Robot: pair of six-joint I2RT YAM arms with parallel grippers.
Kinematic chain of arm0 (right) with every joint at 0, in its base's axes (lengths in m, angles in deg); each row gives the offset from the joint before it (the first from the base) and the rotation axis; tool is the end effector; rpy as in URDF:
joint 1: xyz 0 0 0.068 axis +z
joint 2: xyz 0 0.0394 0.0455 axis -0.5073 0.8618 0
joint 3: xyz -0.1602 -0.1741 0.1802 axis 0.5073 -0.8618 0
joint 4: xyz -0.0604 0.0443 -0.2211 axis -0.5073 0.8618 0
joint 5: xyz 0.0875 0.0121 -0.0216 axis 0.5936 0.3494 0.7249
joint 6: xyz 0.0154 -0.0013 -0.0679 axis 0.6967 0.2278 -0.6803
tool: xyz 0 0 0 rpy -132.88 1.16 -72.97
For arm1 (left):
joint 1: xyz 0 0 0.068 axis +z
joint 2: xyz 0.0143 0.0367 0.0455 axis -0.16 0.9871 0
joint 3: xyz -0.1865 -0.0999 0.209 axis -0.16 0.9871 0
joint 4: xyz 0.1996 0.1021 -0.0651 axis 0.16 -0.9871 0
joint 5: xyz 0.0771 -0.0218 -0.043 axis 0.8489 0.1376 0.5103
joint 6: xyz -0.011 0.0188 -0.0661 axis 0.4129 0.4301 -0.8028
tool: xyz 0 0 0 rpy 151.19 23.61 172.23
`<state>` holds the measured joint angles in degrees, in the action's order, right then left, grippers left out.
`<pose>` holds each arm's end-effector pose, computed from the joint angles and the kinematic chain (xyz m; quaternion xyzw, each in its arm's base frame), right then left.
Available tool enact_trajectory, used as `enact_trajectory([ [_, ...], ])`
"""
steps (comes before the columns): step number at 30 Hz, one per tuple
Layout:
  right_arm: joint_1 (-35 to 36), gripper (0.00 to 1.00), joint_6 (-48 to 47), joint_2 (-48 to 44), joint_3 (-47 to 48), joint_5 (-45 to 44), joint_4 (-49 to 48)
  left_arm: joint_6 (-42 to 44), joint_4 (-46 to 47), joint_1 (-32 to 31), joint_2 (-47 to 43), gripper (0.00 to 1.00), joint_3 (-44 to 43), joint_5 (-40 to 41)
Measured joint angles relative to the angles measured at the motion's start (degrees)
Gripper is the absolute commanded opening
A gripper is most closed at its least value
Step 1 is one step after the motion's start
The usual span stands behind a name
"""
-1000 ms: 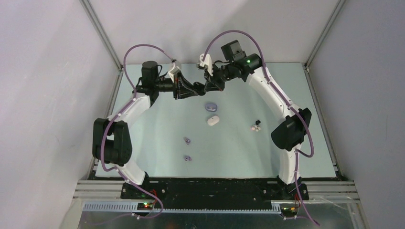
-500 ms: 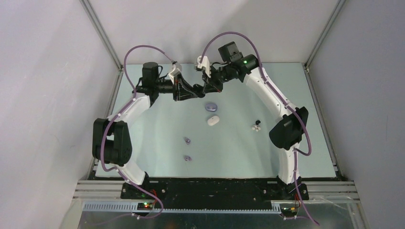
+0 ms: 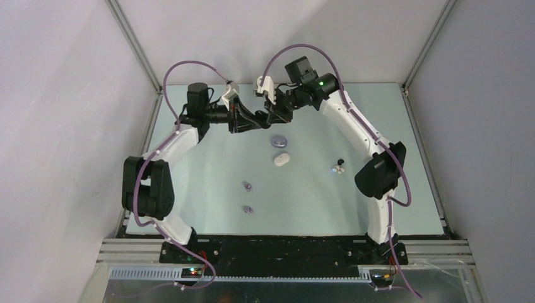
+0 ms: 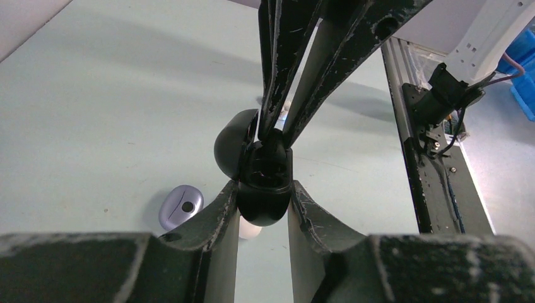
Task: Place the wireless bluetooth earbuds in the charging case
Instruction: Place the earbud in the charging case.
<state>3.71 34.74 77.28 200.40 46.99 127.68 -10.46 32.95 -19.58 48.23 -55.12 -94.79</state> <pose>0.3332 0.2685 0.3817 -0.6535 0.6053 0.2699 0.3657 0.3315 -0.1158 0.3330 0.4371 0.5963 -0.5067 0.4435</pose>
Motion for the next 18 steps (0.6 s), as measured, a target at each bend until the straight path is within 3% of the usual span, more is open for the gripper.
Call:
enact_trajectory([
  [7,0.5,0.36,0.4,-0.7,-0.1,-1.7,-0.7,-1.0,1.6,0.1,0.0,0.0,0.5,0.2],
  [18,-1.0,0.4,-0.4,-10.1,-1.2,1.8,3.8,-3.5,3.6,0.2,0.0,0.0,0.5,0.3],
])
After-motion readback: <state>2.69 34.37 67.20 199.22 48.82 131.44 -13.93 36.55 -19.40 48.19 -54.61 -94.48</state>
